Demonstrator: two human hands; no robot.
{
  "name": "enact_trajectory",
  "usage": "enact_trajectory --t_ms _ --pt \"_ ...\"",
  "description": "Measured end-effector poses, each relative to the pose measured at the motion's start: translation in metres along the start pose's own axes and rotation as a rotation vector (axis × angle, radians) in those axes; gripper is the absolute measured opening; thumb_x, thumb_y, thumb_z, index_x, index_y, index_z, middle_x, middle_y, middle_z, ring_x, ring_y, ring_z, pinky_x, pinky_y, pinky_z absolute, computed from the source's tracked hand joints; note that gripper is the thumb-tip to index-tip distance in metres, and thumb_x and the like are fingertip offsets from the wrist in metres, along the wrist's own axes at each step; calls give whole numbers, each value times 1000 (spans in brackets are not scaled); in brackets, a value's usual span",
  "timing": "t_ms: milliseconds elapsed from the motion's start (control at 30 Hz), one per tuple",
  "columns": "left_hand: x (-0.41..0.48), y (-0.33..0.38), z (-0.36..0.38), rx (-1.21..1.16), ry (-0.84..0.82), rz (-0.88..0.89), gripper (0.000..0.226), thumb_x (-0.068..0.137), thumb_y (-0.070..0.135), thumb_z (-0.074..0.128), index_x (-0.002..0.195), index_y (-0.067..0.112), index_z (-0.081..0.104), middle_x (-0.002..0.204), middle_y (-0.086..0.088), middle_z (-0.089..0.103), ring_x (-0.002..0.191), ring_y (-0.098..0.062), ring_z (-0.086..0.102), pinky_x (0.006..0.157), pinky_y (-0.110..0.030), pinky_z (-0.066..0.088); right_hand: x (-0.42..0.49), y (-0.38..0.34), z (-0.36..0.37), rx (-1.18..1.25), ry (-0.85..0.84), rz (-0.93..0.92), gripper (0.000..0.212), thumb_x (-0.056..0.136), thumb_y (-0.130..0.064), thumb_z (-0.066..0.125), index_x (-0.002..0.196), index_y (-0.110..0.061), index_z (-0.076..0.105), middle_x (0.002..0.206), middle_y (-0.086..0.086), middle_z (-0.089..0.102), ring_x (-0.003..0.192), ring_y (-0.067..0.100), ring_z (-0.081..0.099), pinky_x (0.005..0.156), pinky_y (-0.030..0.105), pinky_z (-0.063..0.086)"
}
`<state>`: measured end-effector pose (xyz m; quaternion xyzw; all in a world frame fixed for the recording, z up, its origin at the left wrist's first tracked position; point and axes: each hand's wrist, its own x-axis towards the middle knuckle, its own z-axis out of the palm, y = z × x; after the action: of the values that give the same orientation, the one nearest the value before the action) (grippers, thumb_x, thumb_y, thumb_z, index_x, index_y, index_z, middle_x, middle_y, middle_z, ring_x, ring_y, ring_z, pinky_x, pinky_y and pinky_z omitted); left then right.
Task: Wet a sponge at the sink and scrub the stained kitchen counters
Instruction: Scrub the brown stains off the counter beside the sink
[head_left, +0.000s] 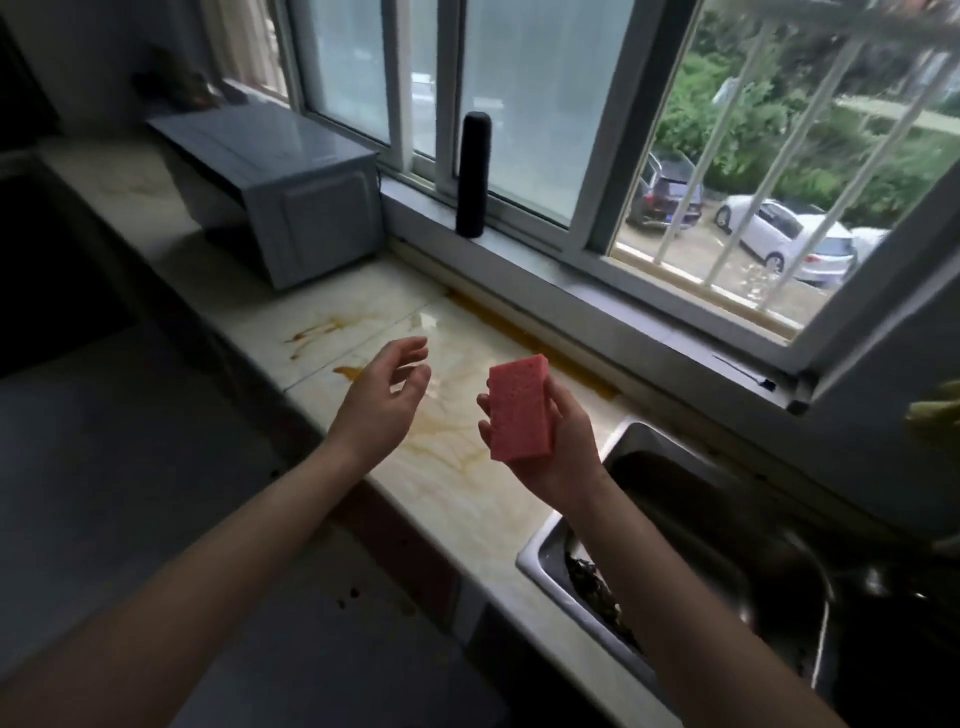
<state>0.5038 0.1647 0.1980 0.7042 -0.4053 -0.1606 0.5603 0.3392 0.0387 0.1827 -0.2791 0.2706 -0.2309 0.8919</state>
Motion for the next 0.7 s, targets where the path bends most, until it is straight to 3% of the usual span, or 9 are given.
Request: enact_trajectory --t_ms 267,467,700 --pt "-4 -32 -99 -2 162 -54 35 100 24 55 134 22 54 127 8 60 113 5 57 94 -17 46 40 52 83 -78 -131 91 66 101 -49 55 148 -2 48 124 14 63 106 27 65 85 42 53" --pt "-5 -54 -144 -26 271 -96 27 99 17 55 126 24 56 127 3 61 113 1 58 99 -21 46 70 77 126 -127 -205 165 54 102 -48 53 135 -5 59 118 13 69 109 26 61 88 41 50" --pt "25 -83 -177 27 317 -150 32 99 17 55 131 14 57 126 0 63 115 -6 59 99 -23 48 138 103 156 -126 -231 238 61 99 -50 57 142 -7 56 114 10 68 105 25 63 90 42 49"
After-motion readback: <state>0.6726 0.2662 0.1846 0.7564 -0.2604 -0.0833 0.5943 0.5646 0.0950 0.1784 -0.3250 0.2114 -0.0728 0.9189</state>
